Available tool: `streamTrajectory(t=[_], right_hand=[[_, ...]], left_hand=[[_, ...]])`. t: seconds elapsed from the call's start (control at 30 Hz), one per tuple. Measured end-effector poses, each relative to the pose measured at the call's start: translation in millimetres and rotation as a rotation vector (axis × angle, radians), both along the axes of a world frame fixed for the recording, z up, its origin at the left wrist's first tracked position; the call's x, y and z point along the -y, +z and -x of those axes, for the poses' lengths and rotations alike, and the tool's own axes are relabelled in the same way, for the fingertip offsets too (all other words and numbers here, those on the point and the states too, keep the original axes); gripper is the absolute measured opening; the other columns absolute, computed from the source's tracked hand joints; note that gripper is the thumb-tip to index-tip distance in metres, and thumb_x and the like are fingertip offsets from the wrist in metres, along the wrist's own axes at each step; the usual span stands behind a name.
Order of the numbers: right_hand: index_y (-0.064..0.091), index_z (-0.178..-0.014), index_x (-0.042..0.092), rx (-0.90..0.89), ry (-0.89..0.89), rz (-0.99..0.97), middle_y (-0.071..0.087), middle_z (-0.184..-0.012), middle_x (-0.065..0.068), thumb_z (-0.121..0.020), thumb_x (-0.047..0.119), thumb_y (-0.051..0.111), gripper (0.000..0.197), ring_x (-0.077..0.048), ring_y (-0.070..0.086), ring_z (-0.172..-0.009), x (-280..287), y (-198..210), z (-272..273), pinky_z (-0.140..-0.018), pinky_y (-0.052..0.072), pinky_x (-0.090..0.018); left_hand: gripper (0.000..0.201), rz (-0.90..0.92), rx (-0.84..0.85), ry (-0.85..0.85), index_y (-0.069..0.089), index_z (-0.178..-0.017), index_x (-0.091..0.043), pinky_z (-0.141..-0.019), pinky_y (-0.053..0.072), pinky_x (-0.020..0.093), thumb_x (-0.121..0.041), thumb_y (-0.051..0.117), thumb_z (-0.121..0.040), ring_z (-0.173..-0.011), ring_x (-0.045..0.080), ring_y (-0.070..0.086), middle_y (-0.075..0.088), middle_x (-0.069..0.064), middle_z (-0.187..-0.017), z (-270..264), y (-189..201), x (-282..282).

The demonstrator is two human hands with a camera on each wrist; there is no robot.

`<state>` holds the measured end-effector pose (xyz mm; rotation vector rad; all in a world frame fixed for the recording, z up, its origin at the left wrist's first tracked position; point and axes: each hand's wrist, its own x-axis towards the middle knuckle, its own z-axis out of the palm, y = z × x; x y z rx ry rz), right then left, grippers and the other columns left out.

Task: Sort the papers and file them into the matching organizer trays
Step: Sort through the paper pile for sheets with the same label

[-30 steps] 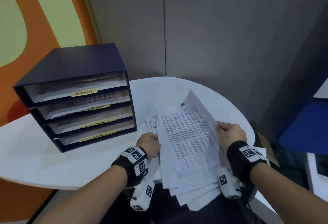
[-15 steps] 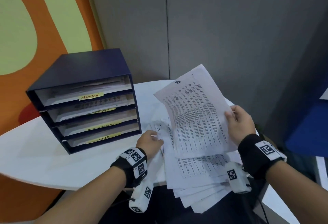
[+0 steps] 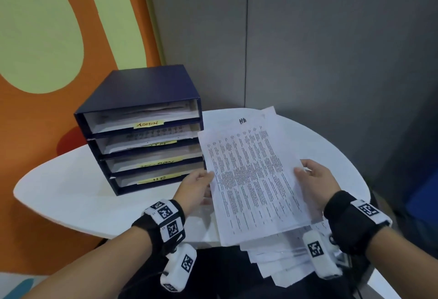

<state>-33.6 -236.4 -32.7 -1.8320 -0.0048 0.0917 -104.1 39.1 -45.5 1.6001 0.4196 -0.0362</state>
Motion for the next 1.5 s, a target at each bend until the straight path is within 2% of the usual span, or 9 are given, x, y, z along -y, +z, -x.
streamTrajectory(t=[0.47,0.6,0.67,0.83,0.93,1.03,1.17,1.4,1.5], right_hand=[[0.067,-0.094,0.01,-0.212,0.147,0.118,0.058,-0.063,-0.007,-0.087,-0.001,0.04,0.031,-0.022,0.046,-0.058,-20.2,-14.3,21.2,-0.058,0.038,-0.028],[0.054,-0.084,0.019,-0.35,0.123,0.239,0.055,-0.059,0.0,-0.087,0.005,0.037,0.023,-0.017,0.048,-0.049,-16.0,-14.3,12.3,-0.048,0.039,-0.023],[0.045,-0.087,0.025,-0.292,0.151,0.464,0.06,-0.075,-0.001,-0.087,0.007,0.039,0.019,-0.02,0.053,-0.059,-10.4,-16.1,7.3,-0.056,0.047,-0.026],[0.05,-0.12,0.021,-0.196,0.187,0.887,0.063,-0.099,-0.005,-0.084,0.002,0.038,0.042,-0.021,0.06,-0.08,4.0,-22.8,5.3,-0.067,0.047,-0.026],[0.043,-0.127,0.019,-0.148,0.162,0.958,0.059,-0.11,-0.004,-0.084,0.006,0.045,0.045,-0.022,0.059,-0.093,8.8,-22.8,3.2,-0.078,0.05,-0.029],[0.008,-0.148,0.022,0.097,0.136,1.069,0.023,-0.151,-0.009,-0.079,0.019,0.063,0.088,-0.026,0.035,-0.133,10.3,-29.0,1.8,-0.104,0.039,-0.039],[-0.027,-0.145,0.032,0.436,0.335,1.233,-0.028,-0.156,-0.004,-0.076,0.019,0.069,0.119,-0.023,-0.013,-0.146,0.9,-36.5,1.7,-0.113,0.013,-0.044],[0.007,-0.152,0.025,0.44,0.533,1.322,0.009,-0.16,-0.001,-0.086,0.005,0.044,0.079,-0.02,0.004,-0.147,3.4,-49.6,-1.6,-0.113,0.003,-0.048],[0.003,-0.153,0.022,0.423,0.562,1.307,0.004,-0.161,-0.005,-0.085,0.006,0.043,0.08,-0.022,0.003,-0.148,5.3,-52.5,1.2,-0.115,0.005,-0.049]], left_hand=[[0.019,-0.104,-0.095,-0.089,0.064,-0.106,-0.008,-0.062,0.052,0.035,-0.003,0.051,-0.092,-0.062,0.025,0.061,0.074,0.019,-0.092,36.6,-15.3,-23.5],[0.018,-0.12,-0.082,-0.101,0.064,-0.104,-0.005,-0.076,0.057,0.053,0.002,0.063,-0.087,-0.075,0.035,0.067,0.072,0.019,-0.1,31.0,-18.9,-19.0],[0.032,-0.108,-0.061,-0.072,0.06,-0.112,-0.008,-0.081,0.057,0.055,0.006,0.066,-0.084,-0.084,0.032,0.07,0.067,0.016,-0.109,22.2,-14.1,-10.9],[0.069,-0.116,-0.055,-0.078,0.038,-0.142,-0.018,-0.062,0.057,0.022,-0.019,0.076,-0.084,-0.087,0.013,0.07,0.064,0.005,-0.119,-23.4,0.1,3.5],[0.032,-0.408,0.048,-0.129,0.064,-0.118,-0.01,-0.067,0.053,0.02,-0.014,0.071,-0.087,-0.074,0.006,0.066,0.073,0.008,-0.098,-46.7,-5.4,15.0],[0.011,-0.725,0.198,-0.151,0.077,-0.084,-0.014,-0.064,0.046,0.018,-0.014,0.066,-0.089,-0.063,0.009,0.059,0.068,-0.004,-0.072,-55.9,-10.4,36.2],[0.022,-0.703,0.235,-0.21,0.08,-0.084,-0.02,-0.075,0.056,0.023,-0.004,0.065,-0.085,-0.081,0.012,0.07,0.076,-0.004,-0.088,-59.7,-13.8,62.0],[0.057,-0.556,-0.008,-0.64,0.079,-0.086,-0.022,-0.088,0.055,0.022,0.021,0.042,-0.077,-0.101,0.001,0.068,0.075,-0.009,-0.101,-78.0,3.8,45.9],[0.051,-0.657,0.064,-0.464,0.071,-0.112,-0.021,-0.081,0.053,0.019,0.012,0.041,-0.087,-0.106,0.008,0.066,0.069,-0.004,-0.118,-105.1,9.8,38.5]])
